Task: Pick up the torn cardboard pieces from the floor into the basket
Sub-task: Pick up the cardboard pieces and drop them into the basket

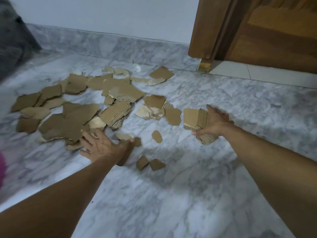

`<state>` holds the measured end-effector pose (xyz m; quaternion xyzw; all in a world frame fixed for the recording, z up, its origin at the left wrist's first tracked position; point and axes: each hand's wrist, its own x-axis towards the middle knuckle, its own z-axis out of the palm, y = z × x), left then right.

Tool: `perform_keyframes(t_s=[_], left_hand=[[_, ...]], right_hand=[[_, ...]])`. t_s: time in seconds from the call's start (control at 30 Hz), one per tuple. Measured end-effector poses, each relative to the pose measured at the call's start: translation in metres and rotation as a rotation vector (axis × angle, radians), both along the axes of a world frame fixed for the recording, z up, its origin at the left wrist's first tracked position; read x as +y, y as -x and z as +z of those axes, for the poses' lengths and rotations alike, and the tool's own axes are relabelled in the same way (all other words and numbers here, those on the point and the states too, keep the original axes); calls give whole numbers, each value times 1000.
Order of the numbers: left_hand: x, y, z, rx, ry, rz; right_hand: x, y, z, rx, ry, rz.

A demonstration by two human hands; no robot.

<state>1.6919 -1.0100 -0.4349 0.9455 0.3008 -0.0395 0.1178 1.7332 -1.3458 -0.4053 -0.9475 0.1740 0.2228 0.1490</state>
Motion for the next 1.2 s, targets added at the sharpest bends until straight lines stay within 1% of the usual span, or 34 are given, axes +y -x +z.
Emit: perform_keyframes(t_s=[0.07,0.13,0.2,0.27,0.4,0.47,0.57,0.7,0.8,0.9,1.0,1.2], left_hand=[[7,-2,0,4,-13,25],[9,-3,2,51,-40,-19],[8,-3,5,64,-86,-67],[6,-3,7,34,-97,-83],[15,-8,12,-84,-28,-53],[28,-14,16,-117,-24,-19],[58,-28,16,-53,16,50],[104,-43,11,3,185,203],[120,-48,18,67,259,214],[120,-50,24,144,193,220],[116,-49,22,169,141,148],[98,-53,23,207,180,98]], right_hand=[[4,-3,0,8,39,24],[12,-6,0,12,53,14],[20,-9,-1,9,-12,-21],[26,-11,-3,-3,-98,-45],[45,-19,-5,-78,-248,-105],[54,-26,-6,-100,-328,-155],[61,-36,-8,-88,-434,-194],[70,-44,-6,-92,-497,-195],[73,-48,-4,-96,-524,-236],[82,-49,0,-98,-555,-309],[103,-45,0,-83,-611,-363],[161,-28,-1,-131,-575,-320]])
